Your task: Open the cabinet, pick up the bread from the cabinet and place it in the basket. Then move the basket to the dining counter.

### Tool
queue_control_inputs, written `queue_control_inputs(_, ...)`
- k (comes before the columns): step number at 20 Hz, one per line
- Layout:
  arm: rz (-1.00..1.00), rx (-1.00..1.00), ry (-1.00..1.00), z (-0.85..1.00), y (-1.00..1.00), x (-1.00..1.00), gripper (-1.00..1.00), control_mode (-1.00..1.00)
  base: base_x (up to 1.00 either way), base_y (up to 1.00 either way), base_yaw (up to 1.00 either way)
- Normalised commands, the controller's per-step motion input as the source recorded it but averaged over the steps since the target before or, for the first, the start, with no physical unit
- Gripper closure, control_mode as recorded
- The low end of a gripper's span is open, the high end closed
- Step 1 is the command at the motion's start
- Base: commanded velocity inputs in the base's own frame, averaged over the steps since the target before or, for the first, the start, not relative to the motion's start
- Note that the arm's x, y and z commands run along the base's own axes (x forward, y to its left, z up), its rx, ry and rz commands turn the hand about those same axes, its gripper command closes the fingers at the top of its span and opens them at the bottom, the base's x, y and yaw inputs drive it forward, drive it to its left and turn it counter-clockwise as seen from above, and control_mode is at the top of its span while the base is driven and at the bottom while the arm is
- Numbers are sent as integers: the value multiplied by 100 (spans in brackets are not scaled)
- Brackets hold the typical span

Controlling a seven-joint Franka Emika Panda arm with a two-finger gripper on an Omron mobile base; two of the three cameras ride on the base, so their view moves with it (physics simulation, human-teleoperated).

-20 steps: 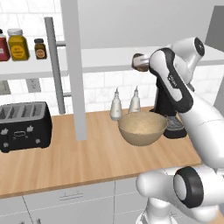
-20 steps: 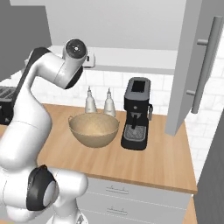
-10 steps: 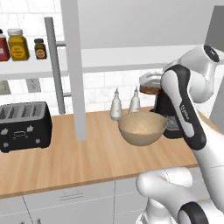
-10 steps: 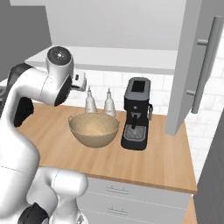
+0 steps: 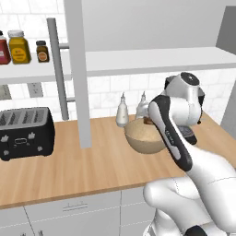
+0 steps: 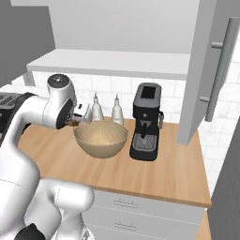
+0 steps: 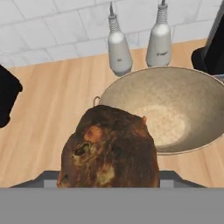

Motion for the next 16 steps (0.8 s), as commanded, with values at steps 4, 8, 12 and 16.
queue_control_inputs(4, -8, -2, 10, -99, -44, 100, 100, -100, 0, 0, 0)
queue_control_inputs(8, -5, 0, 1, -100, -12, 64, 100, -100, 0, 0, 0)
queue_control_inputs(12, -2, 0, 0, -43, -25, 89, 100, -100, 0, 0, 0)
queue_control_inputs(16, 0, 0, 7, -4, -26, 73, 100, -100, 0, 0, 0)
